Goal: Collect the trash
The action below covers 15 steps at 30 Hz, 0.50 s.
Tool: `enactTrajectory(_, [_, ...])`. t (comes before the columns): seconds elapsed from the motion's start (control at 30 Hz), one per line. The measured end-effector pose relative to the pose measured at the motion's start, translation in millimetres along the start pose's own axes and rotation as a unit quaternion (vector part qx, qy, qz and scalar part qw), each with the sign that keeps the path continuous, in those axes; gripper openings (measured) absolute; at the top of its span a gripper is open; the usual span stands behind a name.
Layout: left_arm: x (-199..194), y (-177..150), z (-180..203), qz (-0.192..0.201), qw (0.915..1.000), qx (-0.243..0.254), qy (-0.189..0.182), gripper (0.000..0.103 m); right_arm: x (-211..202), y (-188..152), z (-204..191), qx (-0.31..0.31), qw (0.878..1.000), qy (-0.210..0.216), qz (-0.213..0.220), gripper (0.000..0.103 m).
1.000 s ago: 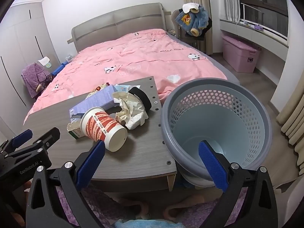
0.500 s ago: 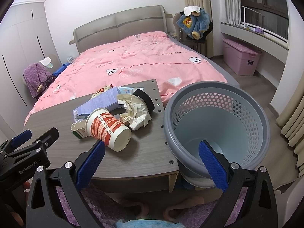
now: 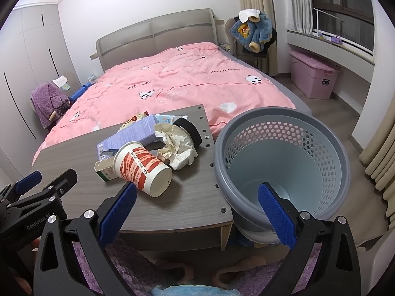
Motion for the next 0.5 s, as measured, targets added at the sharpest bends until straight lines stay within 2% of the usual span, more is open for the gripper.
enactTrajectory(0.5, [-1.3, 0.1, 0.6, 0.002, 1.0, 0.0, 0.0, 0.095, 0.1, -0.6, 0.3, 0.001, 1.0, 0.0, 0.0, 0.097])
Point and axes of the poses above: each gripper's, at about its wrist camera, not at the fingertips, and x roughly the way its jaws point, z to its right, y to its top, the point moved 3 cm from there along x, roughly the way its jaws point, and after that the axes turned 5 degrees about z, right-handed, at the moved point
